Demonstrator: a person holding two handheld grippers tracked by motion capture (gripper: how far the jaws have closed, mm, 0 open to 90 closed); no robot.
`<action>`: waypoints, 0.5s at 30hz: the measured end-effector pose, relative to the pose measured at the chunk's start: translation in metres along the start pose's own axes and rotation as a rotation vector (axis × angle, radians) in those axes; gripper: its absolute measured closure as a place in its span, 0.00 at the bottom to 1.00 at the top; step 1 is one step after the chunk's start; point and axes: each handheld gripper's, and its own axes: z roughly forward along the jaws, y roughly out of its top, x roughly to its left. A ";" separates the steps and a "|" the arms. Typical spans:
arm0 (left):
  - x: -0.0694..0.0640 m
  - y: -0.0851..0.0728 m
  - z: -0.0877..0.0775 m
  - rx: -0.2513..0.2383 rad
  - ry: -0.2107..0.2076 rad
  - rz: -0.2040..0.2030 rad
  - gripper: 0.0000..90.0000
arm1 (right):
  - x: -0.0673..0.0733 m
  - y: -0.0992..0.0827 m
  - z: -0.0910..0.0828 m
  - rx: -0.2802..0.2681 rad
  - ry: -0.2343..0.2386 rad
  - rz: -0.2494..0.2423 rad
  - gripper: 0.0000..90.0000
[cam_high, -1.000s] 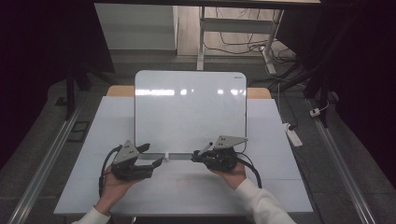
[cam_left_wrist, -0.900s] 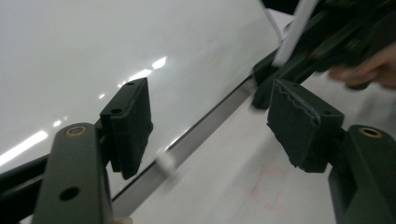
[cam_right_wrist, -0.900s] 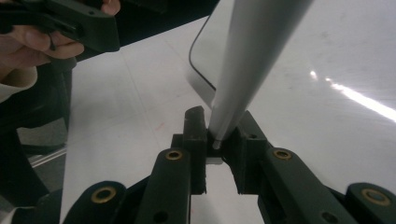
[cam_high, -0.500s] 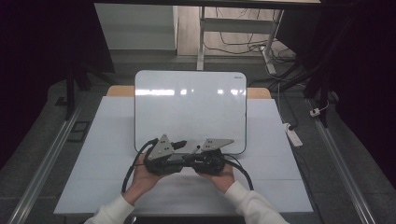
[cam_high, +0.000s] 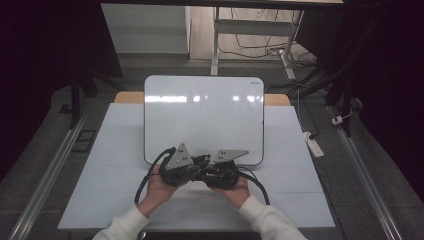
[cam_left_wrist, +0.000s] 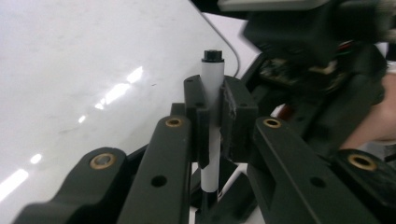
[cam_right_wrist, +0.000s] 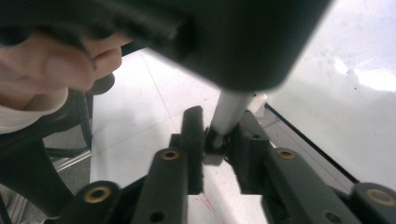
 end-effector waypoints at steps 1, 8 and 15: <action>0.005 -0.001 -0.004 0.000 0.015 -0.010 0.90 | 0.001 0.001 -0.001 -0.010 -0.005 -0.005 0.74; 0.055 -0.017 -0.036 0.043 0.140 -0.169 0.90 | -0.004 0.006 -0.021 -0.067 -0.065 -0.011 0.62; 0.082 -0.022 -0.051 0.083 0.228 -0.230 0.90 | -0.010 0.002 -0.035 -0.065 -0.117 -0.028 0.60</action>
